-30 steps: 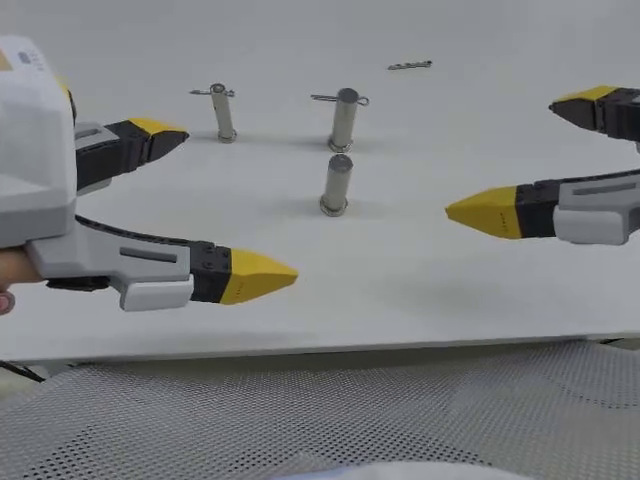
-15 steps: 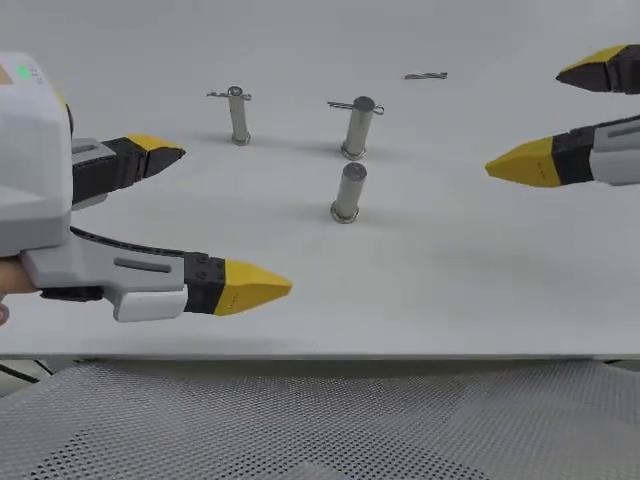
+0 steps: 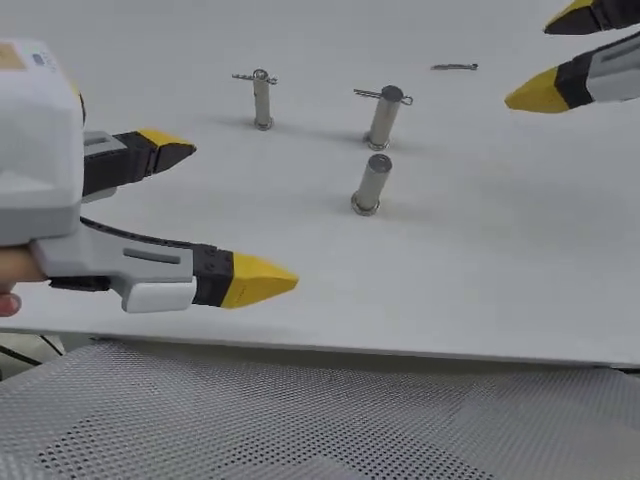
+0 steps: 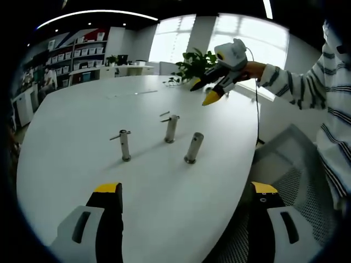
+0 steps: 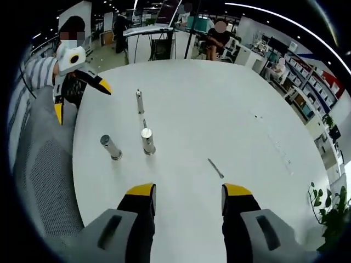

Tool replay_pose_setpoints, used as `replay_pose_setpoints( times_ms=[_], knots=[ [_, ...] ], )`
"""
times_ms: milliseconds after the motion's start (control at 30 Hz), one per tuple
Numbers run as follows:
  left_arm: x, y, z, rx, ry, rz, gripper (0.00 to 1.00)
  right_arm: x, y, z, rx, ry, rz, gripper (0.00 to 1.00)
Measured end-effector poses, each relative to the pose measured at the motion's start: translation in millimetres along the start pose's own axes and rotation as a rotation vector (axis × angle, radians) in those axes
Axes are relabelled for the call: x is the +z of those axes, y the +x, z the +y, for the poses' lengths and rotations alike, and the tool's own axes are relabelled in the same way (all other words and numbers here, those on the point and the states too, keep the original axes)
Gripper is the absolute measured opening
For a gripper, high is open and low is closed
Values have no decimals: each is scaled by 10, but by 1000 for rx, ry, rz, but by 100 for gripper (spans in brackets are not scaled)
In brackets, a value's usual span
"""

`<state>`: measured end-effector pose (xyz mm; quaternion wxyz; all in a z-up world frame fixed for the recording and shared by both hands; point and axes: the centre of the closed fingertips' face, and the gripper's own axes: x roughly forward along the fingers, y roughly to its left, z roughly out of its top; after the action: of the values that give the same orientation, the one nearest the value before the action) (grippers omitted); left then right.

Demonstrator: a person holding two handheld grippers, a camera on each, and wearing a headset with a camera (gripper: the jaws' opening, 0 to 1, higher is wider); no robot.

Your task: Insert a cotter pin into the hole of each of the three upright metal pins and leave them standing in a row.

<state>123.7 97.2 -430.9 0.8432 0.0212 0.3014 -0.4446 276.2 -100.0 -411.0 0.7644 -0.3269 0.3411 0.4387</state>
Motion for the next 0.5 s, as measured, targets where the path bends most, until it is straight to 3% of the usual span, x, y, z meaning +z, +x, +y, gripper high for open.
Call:
replay_pose_setpoints(
  times_ms=[500],
  knots=[
    [-27,-43,50,1,-34,-10,93,-107,487,-379,24,-100,103,20]
  ],
)
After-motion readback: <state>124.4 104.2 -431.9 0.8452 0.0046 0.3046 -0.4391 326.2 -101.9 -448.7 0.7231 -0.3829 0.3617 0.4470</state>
